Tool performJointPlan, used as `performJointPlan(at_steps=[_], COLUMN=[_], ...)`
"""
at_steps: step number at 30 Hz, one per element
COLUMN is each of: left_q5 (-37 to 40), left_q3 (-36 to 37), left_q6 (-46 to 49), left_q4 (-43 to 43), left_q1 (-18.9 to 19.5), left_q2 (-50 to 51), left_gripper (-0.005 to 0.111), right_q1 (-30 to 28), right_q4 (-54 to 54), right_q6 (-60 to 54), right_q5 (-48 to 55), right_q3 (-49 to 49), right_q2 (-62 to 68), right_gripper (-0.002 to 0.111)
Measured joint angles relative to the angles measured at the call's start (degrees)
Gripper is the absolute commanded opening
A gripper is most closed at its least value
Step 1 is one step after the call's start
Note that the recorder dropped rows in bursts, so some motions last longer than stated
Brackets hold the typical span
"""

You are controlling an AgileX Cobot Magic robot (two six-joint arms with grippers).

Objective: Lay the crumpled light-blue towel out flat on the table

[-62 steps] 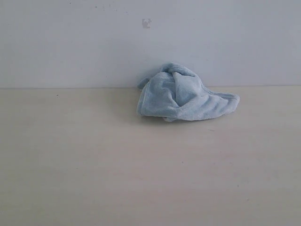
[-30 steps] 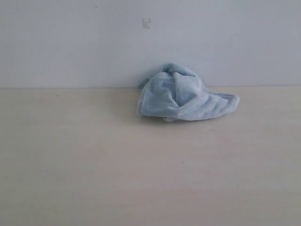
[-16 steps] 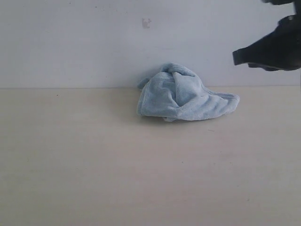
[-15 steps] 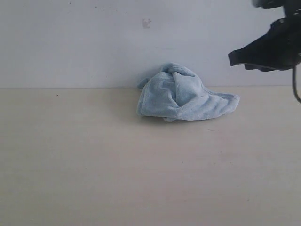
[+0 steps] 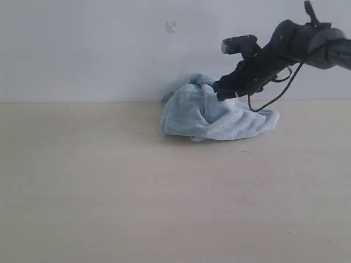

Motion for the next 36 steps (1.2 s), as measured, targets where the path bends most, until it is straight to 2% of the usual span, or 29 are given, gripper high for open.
performJointPlan(at_steps=[2, 3, 4, 6, 8, 14, 24, 28, 36], left_q5=[0.0, 0.0, 0.0, 0.0, 0.0, 0.0, 0.0, 0.0, -0.1], left_q3=[0.0, 0.0, 0.0, 0.0, 0.0, 0.0, 0.0, 0.0, 0.0], left_q6=[0.0, 0.0, 0.0, 0.0, 0.0, 0.0, 0.0, 0.0, 0.0], left_q4=[0.0, 0.0, 0.0, 0.0, 0.0, 0.0, 0.0, 0.0, 0.0], left_q1=[0.0, 0.0, 0.0, 0.0, 0.0, 0.0, 0.0, 0.0, 0.0], left_q2=[0.0, 0.0, 0.0, 0.0, 0.0, 0.0, 0.0, 0.0, 0.0], left_gripper=[0.004, 0.004, 0.004, 0.004, 0.004, 0.004, 0.004, 0.004, 0.004], right_q1=[0.1, 0.1, 0.1, 0.1, 0.1, 0.0, 0.0, 0.0, 0.0], right_q4=[3.7, 5.1, 6.3, 7.4, 7.6, 7.9, 4.6, -3.6, -6.7], right_q6=[-1.8, -2.5, -3.0, -3.2, -3.0, -1.2, 0.7, 6.4, 4.1], right_q5=[-0.1, -0.2, -0.5, -0.5, 0.1, 3.2, 16.1, 14.7, 3.8], right_q3=[-2.4, -3.1, -3.3, -3.6, -3.6, -3.7, -1.3, 9.6, 46.3], right_q2=[3.7, 5.1, 6.1, 7.4, 7.5, 5.3, -7.2, -15.7, -42.4], right_gripper=[0.058, 0.053, 0.04, -0.001, 0.002, 0.002, 0.0, 0.0, 0.0])
